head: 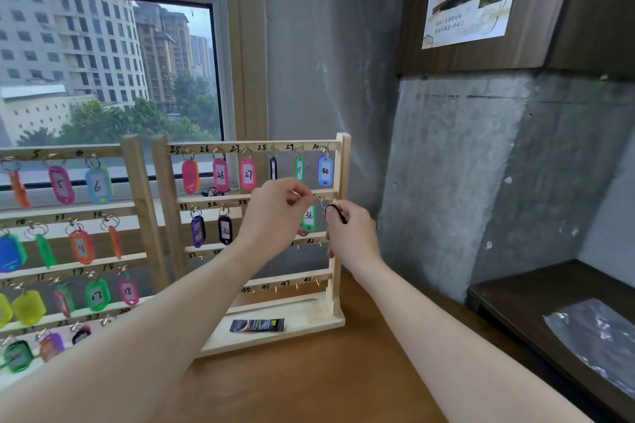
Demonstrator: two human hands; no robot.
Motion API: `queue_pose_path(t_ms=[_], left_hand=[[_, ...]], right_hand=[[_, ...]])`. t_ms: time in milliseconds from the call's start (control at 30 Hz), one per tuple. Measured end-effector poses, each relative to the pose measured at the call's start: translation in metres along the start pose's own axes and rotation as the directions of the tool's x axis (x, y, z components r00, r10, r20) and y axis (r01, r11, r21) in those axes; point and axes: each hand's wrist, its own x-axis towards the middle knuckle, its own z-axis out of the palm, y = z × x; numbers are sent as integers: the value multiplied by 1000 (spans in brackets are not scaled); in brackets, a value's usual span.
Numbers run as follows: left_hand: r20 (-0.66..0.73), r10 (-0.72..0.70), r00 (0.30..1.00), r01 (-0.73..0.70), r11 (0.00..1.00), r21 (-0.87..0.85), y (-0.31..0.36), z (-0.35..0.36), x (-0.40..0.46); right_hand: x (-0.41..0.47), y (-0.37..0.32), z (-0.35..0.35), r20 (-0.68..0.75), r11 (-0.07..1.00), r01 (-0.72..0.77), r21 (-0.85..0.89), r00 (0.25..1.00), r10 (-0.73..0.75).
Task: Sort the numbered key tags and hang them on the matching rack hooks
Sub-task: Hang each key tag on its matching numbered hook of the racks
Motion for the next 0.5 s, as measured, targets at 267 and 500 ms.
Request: queue_pose_path(t_ms=[267, 500], left_hand=[[-37, -25, 999, 26, 999, 27, 1, 21, 14], [-83, 5, 997, 16, 970, 245, 9, 26, 16]], right_hand=[[-2, 11, 5, 27, 1000, 23, 15, 999, -24], [-1, 15, 3, 47, 999, 33, 30, 998, -34]])
